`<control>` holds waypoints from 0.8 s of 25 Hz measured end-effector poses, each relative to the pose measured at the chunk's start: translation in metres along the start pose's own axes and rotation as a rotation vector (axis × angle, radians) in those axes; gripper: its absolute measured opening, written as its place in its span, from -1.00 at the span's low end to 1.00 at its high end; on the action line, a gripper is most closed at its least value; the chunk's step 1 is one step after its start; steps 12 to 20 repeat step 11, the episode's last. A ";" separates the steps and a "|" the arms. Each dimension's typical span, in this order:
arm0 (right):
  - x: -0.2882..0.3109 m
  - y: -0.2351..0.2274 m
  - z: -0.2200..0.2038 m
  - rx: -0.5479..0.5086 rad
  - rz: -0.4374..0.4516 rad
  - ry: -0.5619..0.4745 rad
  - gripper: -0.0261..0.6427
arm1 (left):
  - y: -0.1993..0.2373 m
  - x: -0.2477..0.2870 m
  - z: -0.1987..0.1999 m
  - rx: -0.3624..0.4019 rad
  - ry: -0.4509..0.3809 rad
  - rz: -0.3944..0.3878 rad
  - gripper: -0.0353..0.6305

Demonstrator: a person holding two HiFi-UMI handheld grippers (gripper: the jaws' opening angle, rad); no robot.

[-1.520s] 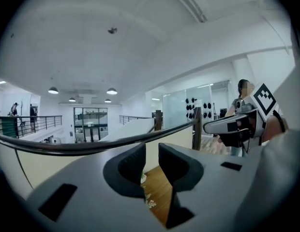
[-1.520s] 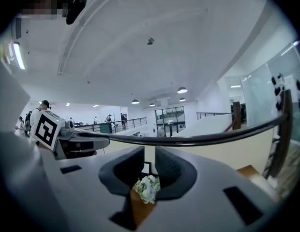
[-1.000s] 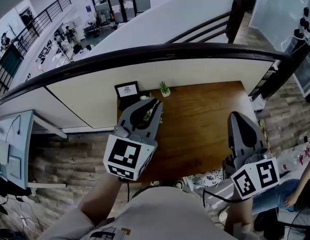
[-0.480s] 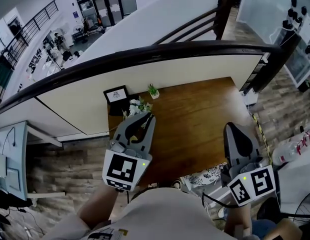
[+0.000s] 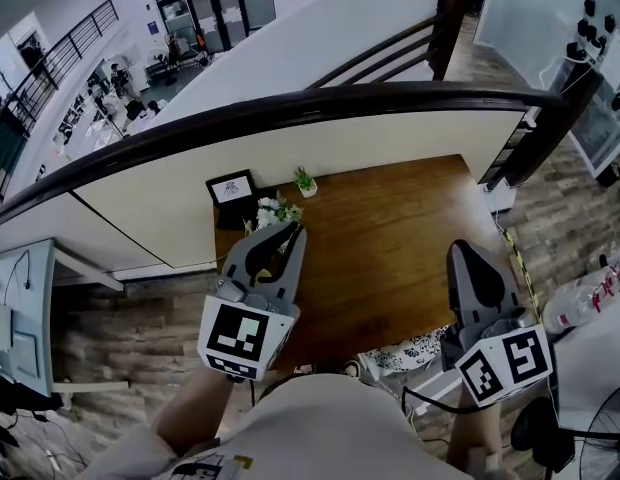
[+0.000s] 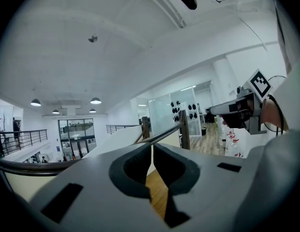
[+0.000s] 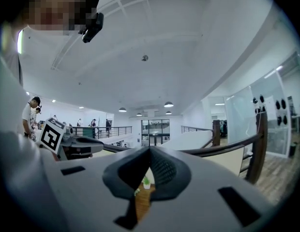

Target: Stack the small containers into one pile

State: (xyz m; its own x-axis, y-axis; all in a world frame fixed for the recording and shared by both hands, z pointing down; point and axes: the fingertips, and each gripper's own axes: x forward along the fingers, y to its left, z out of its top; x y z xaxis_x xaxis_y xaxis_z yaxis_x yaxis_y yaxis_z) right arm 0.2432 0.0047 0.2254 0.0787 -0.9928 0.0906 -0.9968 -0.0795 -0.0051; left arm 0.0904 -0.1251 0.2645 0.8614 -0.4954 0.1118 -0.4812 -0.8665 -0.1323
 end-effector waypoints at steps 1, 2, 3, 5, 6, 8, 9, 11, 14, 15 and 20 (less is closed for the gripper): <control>0.001 -0.001 -0.001 -0.002 -0.003 0.003 -0.91 | 0.000 0.000 -0.001 0.004 0.005 0.001 -0.84; 0.001 -0.002 -0.003 -0.001 -0.004 0.006 -0.91 | -0.001 0.000 -0.003 0.007 0.012 0.003 -0.84; 0.001 -0.002 -0.004 0.001 -0.003 0.009 -0.91 | -0.002 -0.001 -0.004 0.008 0.017 0.004 -0.84; 0.001 -0.002 -0.006 0.005 0.000 0.011 -0.91 | -0.002 -0.002 -0.005 0.005 0.021 0.006 -0.84; 0.001 -0.002 -0.006 0.004 0.002 0.011 -0.91 | -0.002 -0.003 -0.005 0.005 0.020 0.008 -0.84; 0.000 -0.003 -0.005 0.001 0.005 0.009 -0.91 | -0.001 -0.003 -0.004 0.006 0.020 0.012 -0.84; 0.000 -0.003 -0.005 -0.001 0.005 0.010 -0.91 | -0.001 -0.003 -0.004 0.006 0.021 0.014 -0.84; 0.000 -0.004 -0.007 -0.006 0.005 0.013 -0.91 | 0.000 -0.004 -0.005 0.007 0.025 0.020 -0.85; 0.000 -0.004 -0.007 -0.006 0.005 0.013 -0.91 | 0.000 -0.004 -0.005 0.007 0.025 0.020 -0.85; 0.000 -0.004 -0.007 -0.006 0.005 0.013 -0.91 | 0.000 -0.004 -0.005 0.007 0.025 0.020 -0.85; 0.000 -0.004 -0.007 -0.006 0.005 0.013 -0.91 | 0.000 -0.004 -0.005 0.007 0.025 0.020 -0.85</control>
